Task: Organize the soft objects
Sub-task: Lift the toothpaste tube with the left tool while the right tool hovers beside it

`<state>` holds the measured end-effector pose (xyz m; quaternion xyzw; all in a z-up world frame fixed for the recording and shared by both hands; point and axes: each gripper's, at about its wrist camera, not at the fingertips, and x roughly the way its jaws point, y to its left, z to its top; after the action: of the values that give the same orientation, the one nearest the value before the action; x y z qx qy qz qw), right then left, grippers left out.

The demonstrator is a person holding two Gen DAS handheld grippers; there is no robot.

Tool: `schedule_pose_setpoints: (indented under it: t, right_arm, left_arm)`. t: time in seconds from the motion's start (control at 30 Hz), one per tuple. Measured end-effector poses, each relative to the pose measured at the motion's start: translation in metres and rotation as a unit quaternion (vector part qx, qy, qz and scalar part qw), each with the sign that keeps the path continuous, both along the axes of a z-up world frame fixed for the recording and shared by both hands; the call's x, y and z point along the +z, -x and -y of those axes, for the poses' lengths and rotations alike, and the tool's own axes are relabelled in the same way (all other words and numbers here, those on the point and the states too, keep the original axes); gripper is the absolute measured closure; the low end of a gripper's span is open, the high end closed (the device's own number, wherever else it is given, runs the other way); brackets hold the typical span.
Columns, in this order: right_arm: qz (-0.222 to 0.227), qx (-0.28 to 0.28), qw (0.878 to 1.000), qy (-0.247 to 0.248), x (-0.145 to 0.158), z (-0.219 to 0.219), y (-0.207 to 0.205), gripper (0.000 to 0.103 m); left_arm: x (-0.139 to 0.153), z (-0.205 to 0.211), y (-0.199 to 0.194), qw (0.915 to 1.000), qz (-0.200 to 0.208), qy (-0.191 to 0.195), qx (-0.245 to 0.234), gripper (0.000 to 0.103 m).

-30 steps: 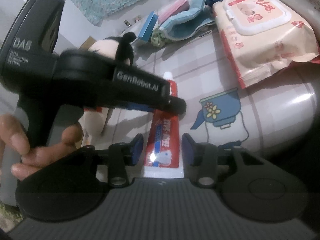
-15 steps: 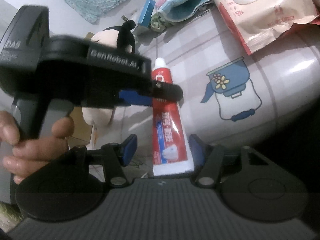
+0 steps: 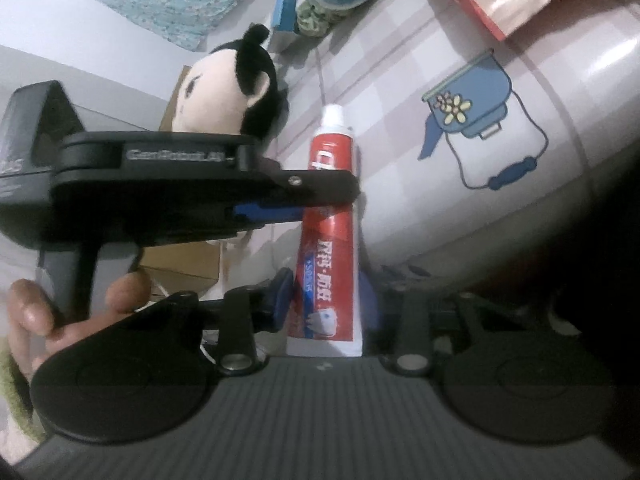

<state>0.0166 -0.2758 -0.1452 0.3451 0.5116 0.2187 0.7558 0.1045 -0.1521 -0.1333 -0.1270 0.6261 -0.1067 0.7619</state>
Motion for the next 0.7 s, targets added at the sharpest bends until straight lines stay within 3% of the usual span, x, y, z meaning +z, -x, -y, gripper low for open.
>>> schedule_pose_setpoints:
  t: [0.6, 0.7]
  right_arm:
    - [0.037, 0.000, 0.999, 0.023, 0.005, -0.012, 0.013, 0.069]
    - [0.043, 0.009, 0.998, 0.035, 0.007, -0.014, 0.013, 0.069]
  left_arm:
    - [-0.002, -0.020, 0.005, 0.9990, -0.020, 0.035, 0.018, 0.075]
    - [-0.001, -0.019, 0.005, 0.9991, -0.019, 0.035, 0.011, 0.066]
